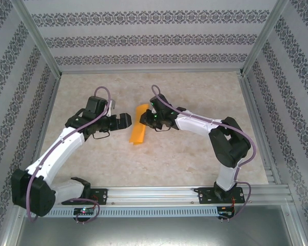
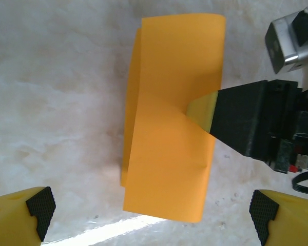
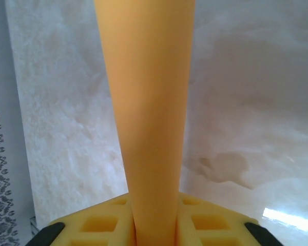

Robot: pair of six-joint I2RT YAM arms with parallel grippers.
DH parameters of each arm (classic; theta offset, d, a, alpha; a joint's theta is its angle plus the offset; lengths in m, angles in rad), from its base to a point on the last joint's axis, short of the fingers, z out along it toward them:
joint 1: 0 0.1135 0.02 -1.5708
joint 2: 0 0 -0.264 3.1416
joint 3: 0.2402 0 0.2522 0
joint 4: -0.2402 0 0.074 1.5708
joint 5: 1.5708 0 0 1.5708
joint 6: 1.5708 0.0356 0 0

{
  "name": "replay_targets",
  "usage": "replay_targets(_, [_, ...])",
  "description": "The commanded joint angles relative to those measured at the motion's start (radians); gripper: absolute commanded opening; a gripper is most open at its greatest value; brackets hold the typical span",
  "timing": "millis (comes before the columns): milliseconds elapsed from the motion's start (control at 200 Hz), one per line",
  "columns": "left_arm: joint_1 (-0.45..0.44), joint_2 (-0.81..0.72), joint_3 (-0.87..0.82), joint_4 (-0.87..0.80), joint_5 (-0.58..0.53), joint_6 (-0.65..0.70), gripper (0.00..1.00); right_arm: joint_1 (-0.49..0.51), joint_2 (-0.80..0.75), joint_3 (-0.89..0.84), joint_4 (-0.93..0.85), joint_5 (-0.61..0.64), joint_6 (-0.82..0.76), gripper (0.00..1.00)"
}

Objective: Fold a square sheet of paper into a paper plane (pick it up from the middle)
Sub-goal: Fold the square sheet of paper in half at the center of the table.

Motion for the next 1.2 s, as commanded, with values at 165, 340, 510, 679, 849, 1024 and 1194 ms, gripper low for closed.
replay_targets(165, [-0.021, 0.171, -0.03, 0.223, 0.135, -0.092, 0.92, -0.09, 0.009, -0.162, 0.163, -0.167, -0.018, 0.25])
replay_targets(340, [-0.046, 0.259, -0.01, 0.269, 0.135, -0.087, 0.85, -0.115, 0.053, -0.192, 0.174, -0.182, -0.056, 0.26])
replay_targets(510, [-0.058, 0.331, -0.005, 0.316, 0.152, -0.087, 0.77, -0.125, 0.087, -0.197, 0.184, -0.169, -0.056, 0.26])
replay_targets(679, [-0.068, 0.39, 0.001, 0.336, 0.138, -0.08, 0.71, -0.122, 0.1, -0.192, 0.175, -0.147, -0.053, 0.27])
replay_targets(849, [-0.068, 0.435, 0.002, 0.343, 0.131, -0.067, 0.68, -0.113, 0.104, -0.181, 0.156, -0.12, -0.043, 0.3])
replay_targets(1024, [-0.068, 0.46, 0.006, 0.326, 0.119, -0.045, 0.62, -0.097, 0.109, -0.162, 0.149, -0.102, -0.022, 0.31])
replay_targets(1194, [-0.068, 0.478, 0.005, 0.303, 0.07, -0.032, 0.6, -0.082, 0.115, -0.136, 0.149, -0.086, 0.003, 0.33])
